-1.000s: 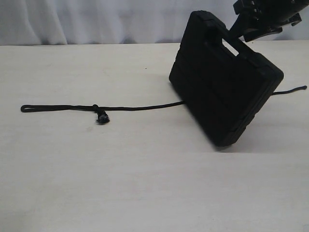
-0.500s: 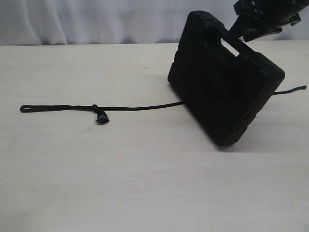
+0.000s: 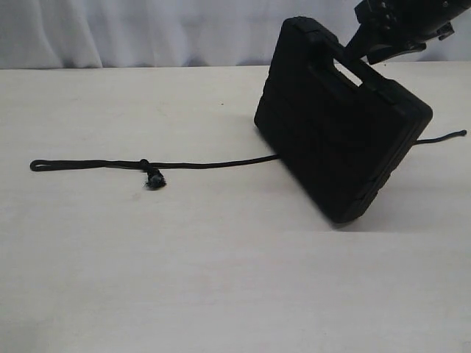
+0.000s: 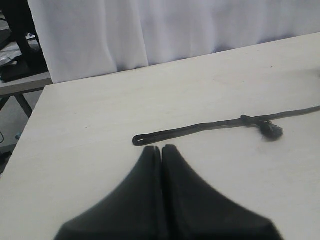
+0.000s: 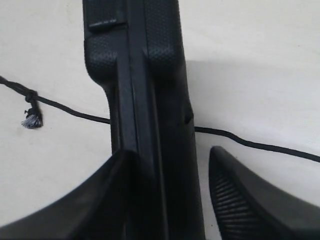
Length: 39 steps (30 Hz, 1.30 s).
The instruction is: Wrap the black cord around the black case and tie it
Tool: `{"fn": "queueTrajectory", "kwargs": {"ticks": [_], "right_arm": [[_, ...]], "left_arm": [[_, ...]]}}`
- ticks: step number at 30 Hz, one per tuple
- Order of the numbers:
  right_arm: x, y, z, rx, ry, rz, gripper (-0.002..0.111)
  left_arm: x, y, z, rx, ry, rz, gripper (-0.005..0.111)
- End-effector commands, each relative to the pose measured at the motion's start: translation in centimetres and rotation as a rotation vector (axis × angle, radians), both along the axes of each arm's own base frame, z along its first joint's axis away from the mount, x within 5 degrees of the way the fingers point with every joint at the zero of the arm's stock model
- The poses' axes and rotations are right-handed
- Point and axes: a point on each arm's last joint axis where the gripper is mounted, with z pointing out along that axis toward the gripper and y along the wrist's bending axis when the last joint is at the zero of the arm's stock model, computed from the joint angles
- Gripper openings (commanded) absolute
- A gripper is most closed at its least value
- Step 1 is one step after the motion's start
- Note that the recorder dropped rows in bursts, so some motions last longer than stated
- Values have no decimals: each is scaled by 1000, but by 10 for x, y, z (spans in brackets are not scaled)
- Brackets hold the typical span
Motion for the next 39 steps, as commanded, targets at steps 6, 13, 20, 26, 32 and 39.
{"fn": "queueTrajectory", "kwargs": {"ticks": [6,13,20,26,32,39], "right_arm": [[1,-6,-31,-96,96,39,46],[1,-6,-31,-92,95,35,46],[1,-4,-30,-69,94,32,46],[1,-4,-30,-67,94,31,46],[2,-4,-30,-68,89,33,46],[2,-4,-30,-69,80,28,46]], "left_arm": [[0,0,0,-2,-12,-2,0],[0,0,0,6,-12,-3,0],[1,1,41,-378,-436,20,0],[-13,10,73,-624,-831,3,0],[6,-13,136,-470,-747,-214,0],[119,-60,184,-321,-422,-615,0]]}}
